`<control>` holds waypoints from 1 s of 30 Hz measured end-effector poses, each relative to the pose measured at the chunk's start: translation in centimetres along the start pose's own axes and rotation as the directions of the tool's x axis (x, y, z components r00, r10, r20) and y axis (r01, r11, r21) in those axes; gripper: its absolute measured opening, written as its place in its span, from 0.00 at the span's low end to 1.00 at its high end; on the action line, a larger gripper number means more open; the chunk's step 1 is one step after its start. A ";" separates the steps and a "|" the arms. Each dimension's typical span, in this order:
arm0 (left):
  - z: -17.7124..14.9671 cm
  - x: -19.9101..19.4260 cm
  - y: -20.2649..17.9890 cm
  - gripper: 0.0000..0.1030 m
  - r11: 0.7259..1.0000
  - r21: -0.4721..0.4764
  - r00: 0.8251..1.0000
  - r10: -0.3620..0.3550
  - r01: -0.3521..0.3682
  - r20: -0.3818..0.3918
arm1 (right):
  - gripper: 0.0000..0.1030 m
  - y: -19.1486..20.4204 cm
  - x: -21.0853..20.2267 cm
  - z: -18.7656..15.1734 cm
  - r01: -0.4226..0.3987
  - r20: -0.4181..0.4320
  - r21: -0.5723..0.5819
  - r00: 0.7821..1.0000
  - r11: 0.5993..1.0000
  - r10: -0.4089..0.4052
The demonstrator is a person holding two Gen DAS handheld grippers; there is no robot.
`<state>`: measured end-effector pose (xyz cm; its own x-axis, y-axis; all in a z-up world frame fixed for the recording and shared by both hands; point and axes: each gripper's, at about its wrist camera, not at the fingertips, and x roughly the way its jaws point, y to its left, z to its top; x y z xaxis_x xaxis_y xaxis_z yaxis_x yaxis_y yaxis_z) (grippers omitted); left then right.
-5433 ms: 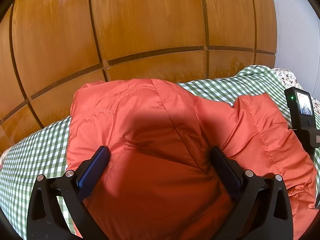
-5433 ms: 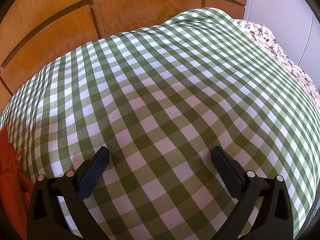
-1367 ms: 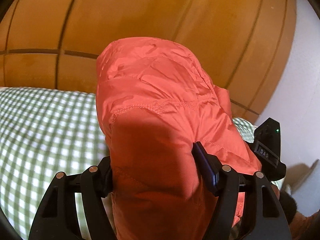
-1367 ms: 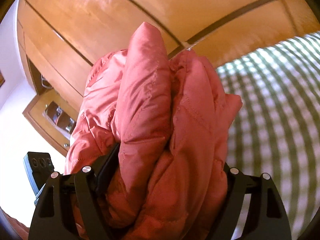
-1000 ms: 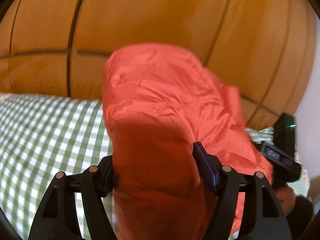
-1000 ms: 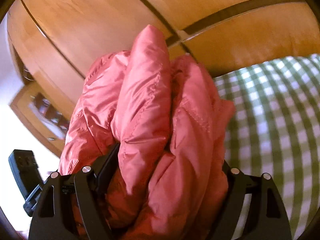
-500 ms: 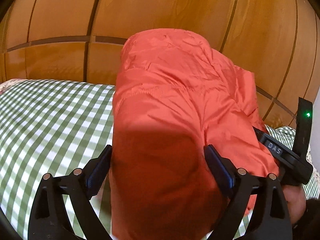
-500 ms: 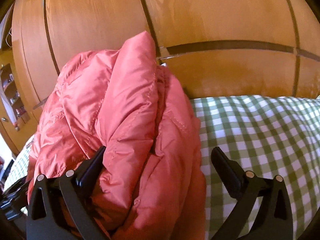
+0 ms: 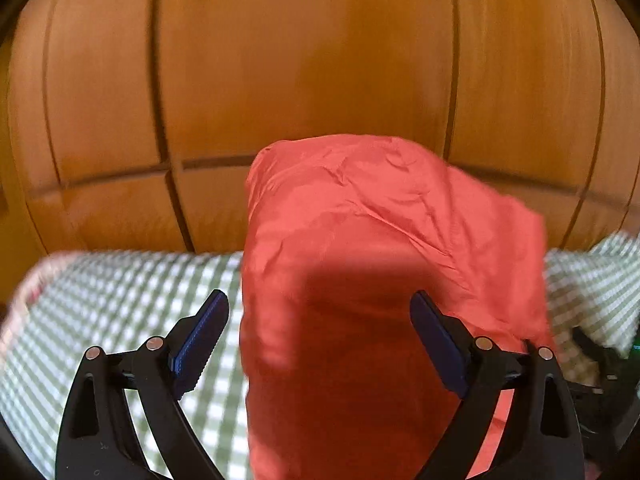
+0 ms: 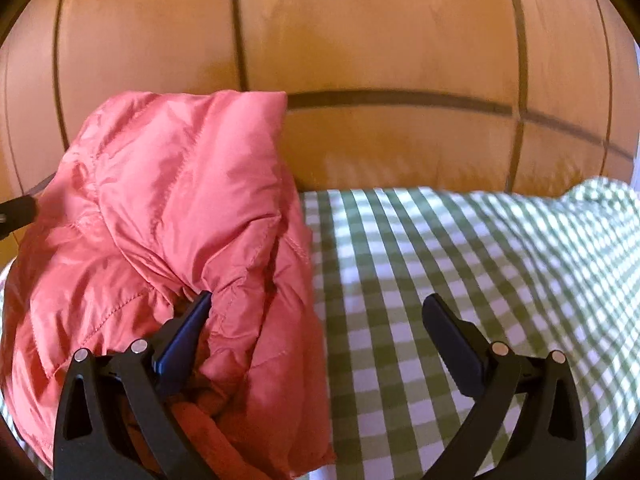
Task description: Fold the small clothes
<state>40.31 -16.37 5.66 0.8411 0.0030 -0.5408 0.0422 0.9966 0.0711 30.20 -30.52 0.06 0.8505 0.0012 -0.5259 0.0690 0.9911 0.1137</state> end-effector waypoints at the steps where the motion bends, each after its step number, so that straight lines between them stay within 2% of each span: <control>1: 0.1 0.6 -0.5 0.89 1.000 0.025 1.000 0.012 -0.012 -0.003 | 0.98 0.0 0.5 0.2 0.000 -0.009 0.005 1.000 1.000 0.000; 3: 0.3 2.4 -1.6 0.97 0.996 0.081 0.999 0.032 -0.031 -0.012 | 0.98 0.0 0.8 0.3 0.005 -0.012 0.004 1.000 1.000 -0.005; 5: 0.4 4.0 -2.4 0.97 0.993 0.109 0.999 0.035 -0.032 -0.028 | 0.98 -0.2 1.6 0.2 0.011 -0.018 0.005 1.000 1.000 -0.011; 8: 0.3 6.4 -2.8 0.97 0.995 0.097 0.997 0.025 -0.017 -0.079 | 0.98 -0.4 2.1 0.3 0.003 -0.040 0.025 0.999 1.000 -0.002; 14: -1.5 8.2 -2.6 0.97 0.995 0.098 0.997 0.028 -0.021 -0.071 | 0.98 -0.4 3.3 0.1 0.012 -0.048 0.006 0.999 1.000 -0.012; 21: -2.8 5.6 -3.5 0.97 0.995 0.082 0.998 0.057 -0.056 -0.007 | 0.98 -0.1 3.1 0.0 0.018 -0.042 -0.009 0.999 1.000 -0.018; 27: -6.8 0.3 -2.0 0.97 0.999 -0.024 0.997 -0.024 0.025 0.074 | 0.98 0.1 2.6 0.0 0.021 -0.021 -0.012 1.000 1.000 -0.021; 30: -9.3 -2.6 -1.6 0.97 0.998 -0.049 0.995 -0.038 0.043 0.095 | 0.98 0.4 2.1 -0.1 0.036 0.002 -0.025 0.999 0.999 -0.036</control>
<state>33.02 -17.16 -0.79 0.8864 -0.0432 -0.4608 0.0521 0.9986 0.0067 32.02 -30.12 -1.07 0.8487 -0.0349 -0.5277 0.0864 0.9936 0.0734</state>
